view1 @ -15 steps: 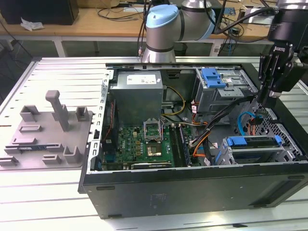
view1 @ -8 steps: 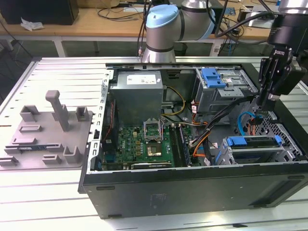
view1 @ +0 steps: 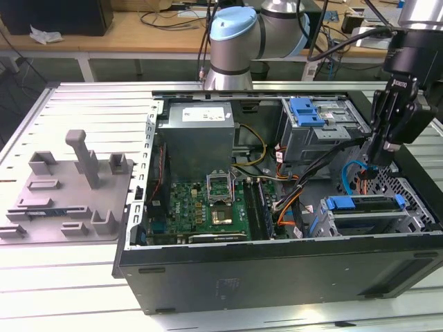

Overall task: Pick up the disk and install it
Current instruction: 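Insert the first disk wire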

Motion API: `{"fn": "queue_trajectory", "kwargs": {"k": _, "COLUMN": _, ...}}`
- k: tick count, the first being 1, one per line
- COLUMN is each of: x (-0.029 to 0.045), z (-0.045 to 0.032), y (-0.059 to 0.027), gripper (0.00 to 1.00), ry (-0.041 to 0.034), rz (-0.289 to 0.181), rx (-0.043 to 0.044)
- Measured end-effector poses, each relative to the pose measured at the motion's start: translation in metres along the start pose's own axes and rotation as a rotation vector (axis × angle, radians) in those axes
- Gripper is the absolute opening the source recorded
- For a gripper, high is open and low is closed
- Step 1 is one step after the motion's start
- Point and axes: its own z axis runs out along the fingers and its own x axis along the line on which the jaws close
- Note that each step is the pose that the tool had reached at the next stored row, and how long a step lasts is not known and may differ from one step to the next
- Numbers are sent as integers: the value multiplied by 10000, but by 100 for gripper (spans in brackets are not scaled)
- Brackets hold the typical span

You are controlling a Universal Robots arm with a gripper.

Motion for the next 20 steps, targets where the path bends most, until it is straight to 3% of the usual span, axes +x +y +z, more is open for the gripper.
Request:
{"fn": "queue_trajectory", "kwargs": {"k": 6, "x": -22, "z": 10, "y": 6, "gripper": 34, "ry": 0, "rz": 56, "rx": -23}}
{"fn": "queue_trajectory", "kwargs": {"k": 9, "x": -32, "z": 18, "y": 7, "gripper": 17, "ry": 1, "rz": 163, "rx": -67}}
{"fn": "queue_trajectory", "kwargs": {"k": 15, "x": -35, "z": 24, "y": 7, "gripper": 17, "ry": -2, "rz": 213, "rx": -89}}
{"fn": "queue_trajectory", "kwargs": {"k": 20, "x": 17, "z": 45, "y": 23, "gripper": 17, "ry": -73, "rz": 79, "rx": -56}}
